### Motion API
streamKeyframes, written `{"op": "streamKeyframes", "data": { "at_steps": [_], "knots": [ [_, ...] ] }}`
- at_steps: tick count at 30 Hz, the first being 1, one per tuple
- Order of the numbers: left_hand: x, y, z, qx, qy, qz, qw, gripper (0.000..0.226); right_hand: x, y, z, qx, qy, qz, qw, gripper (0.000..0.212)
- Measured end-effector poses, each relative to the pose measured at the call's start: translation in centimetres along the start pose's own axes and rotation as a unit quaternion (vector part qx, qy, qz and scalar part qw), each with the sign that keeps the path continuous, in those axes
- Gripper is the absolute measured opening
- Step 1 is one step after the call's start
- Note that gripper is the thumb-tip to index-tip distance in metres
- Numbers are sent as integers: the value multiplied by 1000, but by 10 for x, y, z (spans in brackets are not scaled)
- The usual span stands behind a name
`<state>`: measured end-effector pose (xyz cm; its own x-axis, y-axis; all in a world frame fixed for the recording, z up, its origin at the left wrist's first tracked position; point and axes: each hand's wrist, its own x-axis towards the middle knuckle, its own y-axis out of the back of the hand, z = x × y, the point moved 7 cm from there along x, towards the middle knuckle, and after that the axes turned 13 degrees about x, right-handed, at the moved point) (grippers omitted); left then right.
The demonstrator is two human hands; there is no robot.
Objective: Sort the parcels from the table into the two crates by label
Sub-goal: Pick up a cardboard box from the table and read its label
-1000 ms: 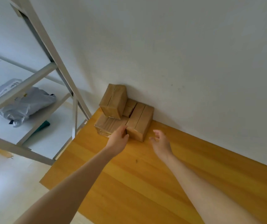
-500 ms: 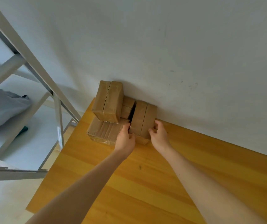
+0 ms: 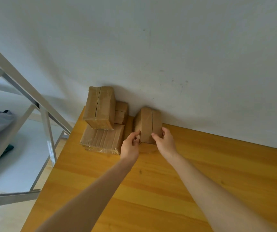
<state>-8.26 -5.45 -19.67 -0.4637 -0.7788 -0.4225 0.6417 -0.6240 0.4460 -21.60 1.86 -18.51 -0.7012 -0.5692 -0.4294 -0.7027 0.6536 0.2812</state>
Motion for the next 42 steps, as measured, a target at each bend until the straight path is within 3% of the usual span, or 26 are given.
{"op": "streamKeyframes", "data": {
  "at_steps": [7,10,15,18,21,25,29,34,38,42],
  "knots": [
    [-39,-24,20,-90,-31,-39,995,35,-29,33,17,95,-28,19,995,57],
    [-60,-34,23,-78,-28,-47,995,40,-47,46,29,129,-42,22,990,66],
    [-103,-42,17,-58,17,-26,998,98,-91,75,42,185,-46,-12,982,80],
    [-133,-49,21,-67,15,-32,997,111,-119,94,47,179,-32,-29,983,88],
    [-161,-53,18,-68,23,-28,997,101,-145,121,53,190,-29,-25,981,78],
    [-203,-61,15,-114,35,-78,990,55,-182,146,60,249,-54,-36,966,89],
    [-235,-75,8,-172,72,-157,970,84,-216,155,62,348,-81,-120,926,44],
    [-266,-75,24,-208,36,-202,956,81,-239,159,56,417,-83,-169,889,45],
    [-274,-59,38,-257,2,-180,950,63,-248,159,44,410,-37,-174,895,39],
    [-277,-40,48,-233,-31,-153,960,61,-256,166,24,372,59,-118,919,40]
  ]
}}
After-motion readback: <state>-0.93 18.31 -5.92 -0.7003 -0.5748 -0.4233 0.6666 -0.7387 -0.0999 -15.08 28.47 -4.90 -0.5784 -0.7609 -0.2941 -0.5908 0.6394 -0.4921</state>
